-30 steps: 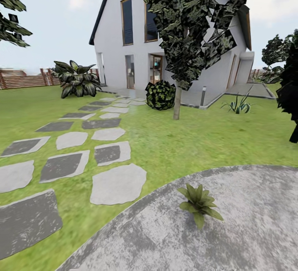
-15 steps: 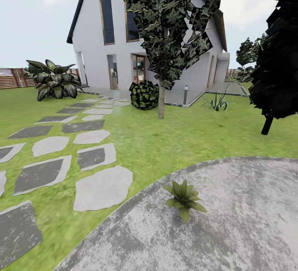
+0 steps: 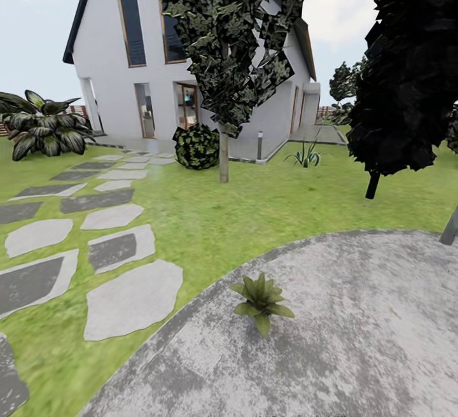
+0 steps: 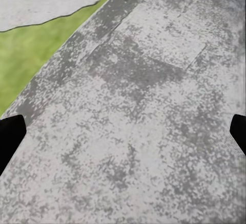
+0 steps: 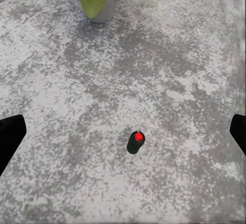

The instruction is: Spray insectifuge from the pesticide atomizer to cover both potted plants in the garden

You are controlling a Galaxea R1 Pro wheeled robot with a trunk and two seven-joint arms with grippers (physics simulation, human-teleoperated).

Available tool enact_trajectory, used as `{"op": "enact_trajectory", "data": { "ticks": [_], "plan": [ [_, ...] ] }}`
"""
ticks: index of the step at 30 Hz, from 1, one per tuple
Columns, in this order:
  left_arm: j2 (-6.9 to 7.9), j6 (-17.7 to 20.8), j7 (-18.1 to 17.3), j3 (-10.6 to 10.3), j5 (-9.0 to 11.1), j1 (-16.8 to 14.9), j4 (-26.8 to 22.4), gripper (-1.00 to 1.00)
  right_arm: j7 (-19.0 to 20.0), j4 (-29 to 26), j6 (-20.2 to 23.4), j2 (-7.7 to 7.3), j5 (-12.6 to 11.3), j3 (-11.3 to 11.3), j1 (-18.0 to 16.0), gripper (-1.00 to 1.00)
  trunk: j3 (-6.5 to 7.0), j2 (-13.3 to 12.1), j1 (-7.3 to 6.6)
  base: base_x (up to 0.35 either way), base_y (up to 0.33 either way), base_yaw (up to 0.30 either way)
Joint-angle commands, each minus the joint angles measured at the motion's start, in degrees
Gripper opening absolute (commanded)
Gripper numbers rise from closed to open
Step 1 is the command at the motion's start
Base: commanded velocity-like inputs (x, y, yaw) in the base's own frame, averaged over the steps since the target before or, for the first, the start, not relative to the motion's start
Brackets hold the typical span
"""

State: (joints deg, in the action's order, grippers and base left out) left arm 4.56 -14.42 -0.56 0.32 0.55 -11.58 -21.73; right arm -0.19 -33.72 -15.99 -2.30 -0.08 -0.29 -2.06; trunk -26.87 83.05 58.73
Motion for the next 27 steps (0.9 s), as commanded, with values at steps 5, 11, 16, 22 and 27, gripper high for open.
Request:
{"op": "enact_trajectory", "data": {
  "ticks": [5,11,16,22,27],
  "plan": [
    [0.01,-0.17,-0.06,0.03,0.07,-0.02,0.02,1.00,-0.01,0.05,-0.18,0.01,-0.01,-0.02,-0.05,1.00,-0.06,0.03,0.00,0.000,0.000,-0.266],
    [0.01,-0.17,-0.06,0.03,0.07,-0.02,0.03,1.00,-0.02,0.05,-0.18,0.01,-0.01,-0.05,-0.05,1.00,-0.06,0.03,0.00,0.000,0.000,-0.266],
    [0.01,-0.16,-0.06,0.03,0.07,-0.02,0.03,1.00,-0.01,0.05,-0.18,0.01,-0.01,-0.04,-0.05,1.00,-0.06,0.03,0.00,0.000,0.000,-0.266],
    [0.01,-0.16,-0.06,0.03,0.07,-0.02,0.02,1.00,-0.07,0.01,-0.18,0.01,-0.01,-0.06,-0.05,1.00,-0.06,0.03,0.00,0.000,0.000,-0.257],
    [0.01,-0.17,-0.06,0.03,0.00,-0.02,0.02,1.00,-0.07,-0.08,-0.25,0.01,-0.08,0.01,-0.05,1.00,-0.06,0.03,0.00,0.000,0.000,-0.062]
  ]
}}
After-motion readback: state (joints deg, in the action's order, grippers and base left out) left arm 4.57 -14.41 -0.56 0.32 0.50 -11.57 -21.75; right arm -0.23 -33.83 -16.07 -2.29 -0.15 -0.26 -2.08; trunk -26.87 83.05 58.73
